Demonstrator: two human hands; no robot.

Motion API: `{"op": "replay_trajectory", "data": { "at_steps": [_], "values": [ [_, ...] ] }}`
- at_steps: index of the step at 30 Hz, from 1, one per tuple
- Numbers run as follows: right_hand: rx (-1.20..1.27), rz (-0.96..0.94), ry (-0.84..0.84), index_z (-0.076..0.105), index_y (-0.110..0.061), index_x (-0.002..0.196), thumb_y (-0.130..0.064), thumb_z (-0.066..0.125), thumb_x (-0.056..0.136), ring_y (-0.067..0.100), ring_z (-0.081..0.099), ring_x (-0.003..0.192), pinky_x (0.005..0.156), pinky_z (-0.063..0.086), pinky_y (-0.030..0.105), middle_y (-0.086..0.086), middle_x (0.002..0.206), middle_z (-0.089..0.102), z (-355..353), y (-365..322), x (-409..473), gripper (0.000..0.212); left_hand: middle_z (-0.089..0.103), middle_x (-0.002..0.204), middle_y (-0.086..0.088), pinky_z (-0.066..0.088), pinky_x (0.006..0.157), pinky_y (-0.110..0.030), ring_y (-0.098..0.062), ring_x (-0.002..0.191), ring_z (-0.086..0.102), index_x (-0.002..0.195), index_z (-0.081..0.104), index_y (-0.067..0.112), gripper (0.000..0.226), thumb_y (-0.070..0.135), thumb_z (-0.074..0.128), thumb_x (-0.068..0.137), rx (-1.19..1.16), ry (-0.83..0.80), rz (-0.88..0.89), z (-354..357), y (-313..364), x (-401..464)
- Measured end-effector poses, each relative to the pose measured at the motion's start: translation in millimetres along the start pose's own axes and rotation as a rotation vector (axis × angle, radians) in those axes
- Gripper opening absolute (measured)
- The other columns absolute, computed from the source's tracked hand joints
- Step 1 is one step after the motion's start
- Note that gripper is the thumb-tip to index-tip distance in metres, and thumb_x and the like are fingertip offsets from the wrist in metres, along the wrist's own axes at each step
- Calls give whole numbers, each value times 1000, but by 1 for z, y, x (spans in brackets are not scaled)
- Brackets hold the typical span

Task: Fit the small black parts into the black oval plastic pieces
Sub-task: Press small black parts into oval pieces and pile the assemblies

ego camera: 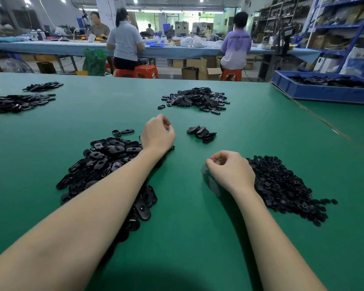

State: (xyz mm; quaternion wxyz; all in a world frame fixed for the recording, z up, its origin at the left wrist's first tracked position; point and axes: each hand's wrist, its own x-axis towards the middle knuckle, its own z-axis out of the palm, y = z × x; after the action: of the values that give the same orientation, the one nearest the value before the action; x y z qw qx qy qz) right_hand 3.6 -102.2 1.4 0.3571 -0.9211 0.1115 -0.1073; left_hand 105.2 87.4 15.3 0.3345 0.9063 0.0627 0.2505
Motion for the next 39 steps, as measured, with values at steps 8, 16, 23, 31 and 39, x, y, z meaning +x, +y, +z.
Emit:
{"op": "replay_trajectory", "data": {
  "at_steps": [8, 16, 23, 31, 39],
  "values": [
    [-66, -6, 51, 66, -33, 78, -45, 62, 83, 13, 63, 81, 69, 41, 27, -22, 75, 66, 5, -3, -5, 13, 56, 131, -14, 33, 108, -45, -33, 129, 44, 122, 58, 16, 35, 33, 55, 91, 370, -190, -174, -9, -24, 27],
    [-64, 3, 60, 65, -34, 78, -45, 63, 82, 14, 62, 82, 73, 42, 28, -24, 75, 65, 7, -4, -4, 12, 67, 113, -3, 31, 104, -44, -27, 121, 50, 105, 69, 24, 19, 32, 63, 88, 432, -205, -193, -8, -32, 31],
    [-45, 2, 56, 66, -34, 78, -45, 63, 82, 14, 61, 80, 72, 41, 28, -26, 74, 64, 7, -4, -5, 12, 67, 113, -7, 30, 104, -44, -29, 120, 52, 108, 65, 22, 19, 33, 54, 97, 415, -129, -155, -11, -32, 26],
    [-54, -5, -1, 66, -36, 85, -43, 60, 86, 15, 62, 84, 71, 40, 29, -24, 78, 65, 1, -6, -3, 9, 70, 89, -5, 59, 83, -38, -26, 91, 73, 92, 58, 16, 5, 18, 58, 97, -519, -226, -238, -39, 25, -18],
    [146, -43, -207, 69, -30, 93, -21, 54, 93, 10, 65, 72, 70, 50, 28, -12, 79, 77, -21, -2, 4, 18, 75, 86, -12, 56, 57, -21, -16, 66, 73, 105, 63, -3, 14, 5, 55, 97, -1362, -555, -648, -17, 56, -98]
  ]
}}
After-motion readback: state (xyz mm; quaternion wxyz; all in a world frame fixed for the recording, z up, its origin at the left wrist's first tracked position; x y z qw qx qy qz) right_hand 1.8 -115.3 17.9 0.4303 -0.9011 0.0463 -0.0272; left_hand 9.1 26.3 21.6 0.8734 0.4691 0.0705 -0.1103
